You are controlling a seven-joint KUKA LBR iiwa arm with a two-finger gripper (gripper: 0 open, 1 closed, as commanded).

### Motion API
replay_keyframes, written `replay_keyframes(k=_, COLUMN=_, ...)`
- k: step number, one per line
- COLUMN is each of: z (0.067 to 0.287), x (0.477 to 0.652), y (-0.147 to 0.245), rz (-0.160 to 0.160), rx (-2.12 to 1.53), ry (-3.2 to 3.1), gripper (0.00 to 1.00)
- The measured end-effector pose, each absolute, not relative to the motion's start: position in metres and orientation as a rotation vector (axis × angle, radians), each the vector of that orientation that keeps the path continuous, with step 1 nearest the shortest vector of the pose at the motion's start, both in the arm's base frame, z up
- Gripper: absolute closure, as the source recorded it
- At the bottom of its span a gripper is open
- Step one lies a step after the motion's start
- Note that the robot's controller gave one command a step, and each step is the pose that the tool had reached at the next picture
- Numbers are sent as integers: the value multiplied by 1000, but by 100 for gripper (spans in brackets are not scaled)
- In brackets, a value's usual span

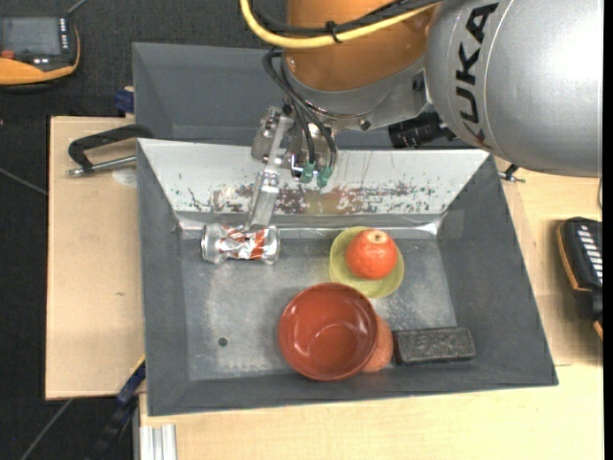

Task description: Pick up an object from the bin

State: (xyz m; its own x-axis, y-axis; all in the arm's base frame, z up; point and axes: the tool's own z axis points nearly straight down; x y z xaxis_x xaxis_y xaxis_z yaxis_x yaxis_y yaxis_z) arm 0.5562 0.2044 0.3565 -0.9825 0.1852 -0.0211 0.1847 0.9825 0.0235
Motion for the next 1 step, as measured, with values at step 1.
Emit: replay_keyframes(k=1, z=167, x=552, y=210, rz=28, rx=32, ry=3122, gripper=0)
